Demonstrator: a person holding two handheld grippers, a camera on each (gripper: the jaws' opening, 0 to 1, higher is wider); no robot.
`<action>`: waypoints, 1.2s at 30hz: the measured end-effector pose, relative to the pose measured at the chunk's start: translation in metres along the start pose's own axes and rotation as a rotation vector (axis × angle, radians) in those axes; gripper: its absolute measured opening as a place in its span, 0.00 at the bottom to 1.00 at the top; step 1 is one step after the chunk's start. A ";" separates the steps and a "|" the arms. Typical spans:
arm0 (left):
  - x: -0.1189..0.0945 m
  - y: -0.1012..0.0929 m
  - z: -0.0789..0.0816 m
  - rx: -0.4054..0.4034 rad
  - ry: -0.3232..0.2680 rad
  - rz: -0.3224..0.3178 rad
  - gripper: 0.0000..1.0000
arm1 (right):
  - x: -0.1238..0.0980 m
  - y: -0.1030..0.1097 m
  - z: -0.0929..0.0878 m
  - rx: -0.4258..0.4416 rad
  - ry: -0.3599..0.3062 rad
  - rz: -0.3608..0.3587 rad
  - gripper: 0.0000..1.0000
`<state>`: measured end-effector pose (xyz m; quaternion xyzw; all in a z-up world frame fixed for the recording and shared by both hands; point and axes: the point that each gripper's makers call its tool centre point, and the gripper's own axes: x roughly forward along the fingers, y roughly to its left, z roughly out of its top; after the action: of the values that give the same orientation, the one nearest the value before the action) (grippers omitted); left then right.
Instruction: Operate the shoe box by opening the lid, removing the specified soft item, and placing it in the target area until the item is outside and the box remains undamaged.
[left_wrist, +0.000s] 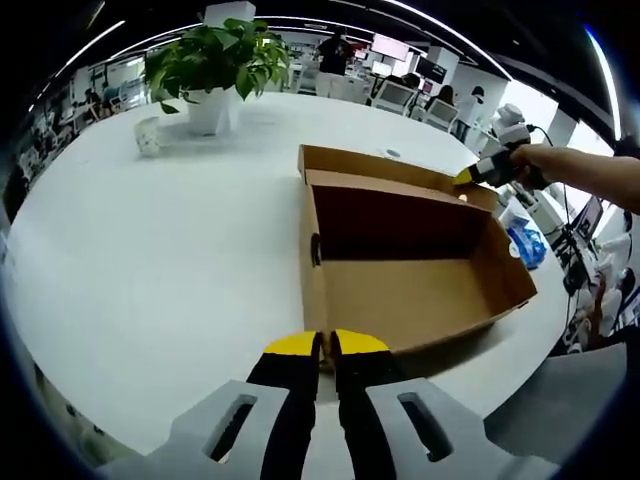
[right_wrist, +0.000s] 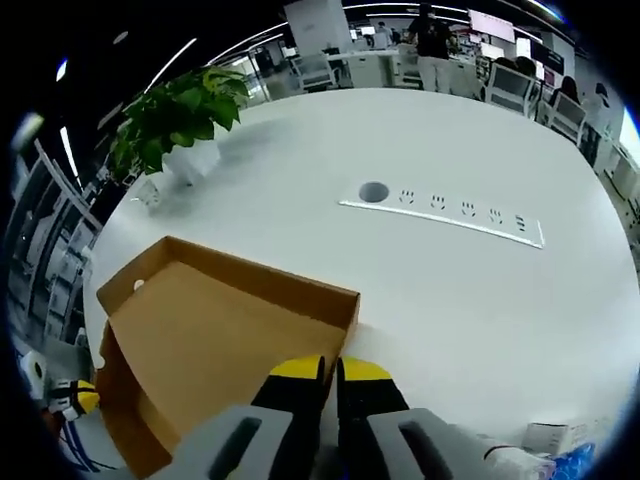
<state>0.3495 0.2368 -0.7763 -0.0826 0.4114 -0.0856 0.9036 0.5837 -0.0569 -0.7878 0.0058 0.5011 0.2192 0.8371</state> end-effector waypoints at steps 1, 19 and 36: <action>0.000 0.000 0.000 -0.006 -0.002 -0.002 0.03 | -0.001 0.000 0.000 0.001 -0.001 0.001 0.00; -0.004 -0.005 -0.001 -0.026 -0.005 -0.008 0.03 | -0.027 0.011 0.015 -0.043 -0.107 0.023 0.00; -0.009 -0.012 -0.003 -0.033 -0.005 -0.011 0.03 | -0.059 0.028 0.033 -0.115 -0.244 0.058 0.00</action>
<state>0.3405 0.2271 -0.7686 -0.0997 0.4101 -0.0834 0.9027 0.5781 -0.0466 -0.7158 -0.0012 0.3818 0.2691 0.8842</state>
